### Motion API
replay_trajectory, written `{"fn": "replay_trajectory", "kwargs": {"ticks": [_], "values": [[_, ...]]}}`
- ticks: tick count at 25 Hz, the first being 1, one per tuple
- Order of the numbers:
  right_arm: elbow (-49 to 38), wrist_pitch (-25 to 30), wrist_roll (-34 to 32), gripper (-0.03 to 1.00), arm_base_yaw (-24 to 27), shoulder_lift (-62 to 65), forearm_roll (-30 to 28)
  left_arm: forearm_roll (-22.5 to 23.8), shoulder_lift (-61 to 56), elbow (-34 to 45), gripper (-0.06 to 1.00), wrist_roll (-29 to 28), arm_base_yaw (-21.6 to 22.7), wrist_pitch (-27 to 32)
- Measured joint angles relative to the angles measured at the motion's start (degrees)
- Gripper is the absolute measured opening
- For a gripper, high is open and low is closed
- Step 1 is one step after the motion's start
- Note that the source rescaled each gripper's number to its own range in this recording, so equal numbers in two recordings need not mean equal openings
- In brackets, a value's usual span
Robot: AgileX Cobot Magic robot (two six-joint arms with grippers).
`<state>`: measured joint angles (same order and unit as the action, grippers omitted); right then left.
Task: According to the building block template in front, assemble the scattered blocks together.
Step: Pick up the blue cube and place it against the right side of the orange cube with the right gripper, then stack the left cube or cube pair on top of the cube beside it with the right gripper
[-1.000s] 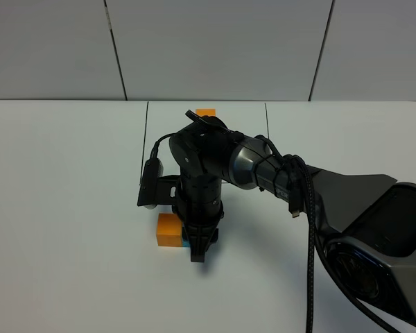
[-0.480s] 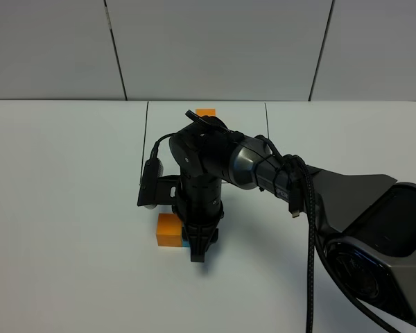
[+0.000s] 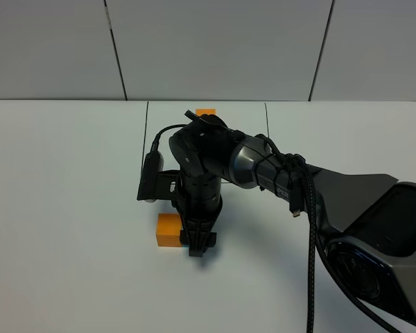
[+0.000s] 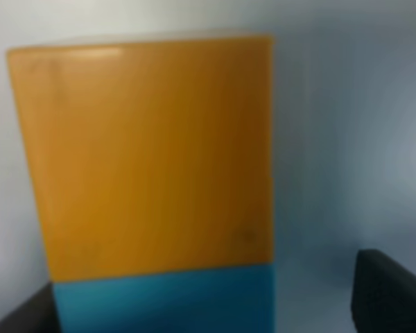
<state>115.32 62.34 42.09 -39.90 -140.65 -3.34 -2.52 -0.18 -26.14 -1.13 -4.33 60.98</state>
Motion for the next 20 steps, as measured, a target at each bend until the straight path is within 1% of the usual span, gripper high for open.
{"fn": "replay_trajectory", "kwargs": {"ticks": [4, 8, 12, 16, 20], "values": [[-0.25, 1.02, -0.12, 0.97, -0.11, 0.95, 0.06, 0.0, 0.0, 0.0, 0.97, -0.05, 0.0, 0.0], [-0.25, 3.98, -0.19, 0.97, -0.11, 3.89, 0.18, 0.0, 0.0, 0.0, 0.97, -0.05, 0.0, 0.0], [-0.25, 5.75, -0.84, 0.97, -0.11, 7.27, 0.51, 0.0, 0.0, 0.0, 0.97, -0.05, 0.0, 0.0], [-0.25, 6.22, -5.04, 0.96, 0.11, 11.09, 0.78, 0.0, 0.0, 0.0, 0.97, -0.05, 0.0, 0.0], [-0.25, 7.04, -10.51, 0.95, 2.4, 14.86, 1.16, 0.0, 0.0, 0.0, 0.97, -0.05, 0.0, 0.0]]}}
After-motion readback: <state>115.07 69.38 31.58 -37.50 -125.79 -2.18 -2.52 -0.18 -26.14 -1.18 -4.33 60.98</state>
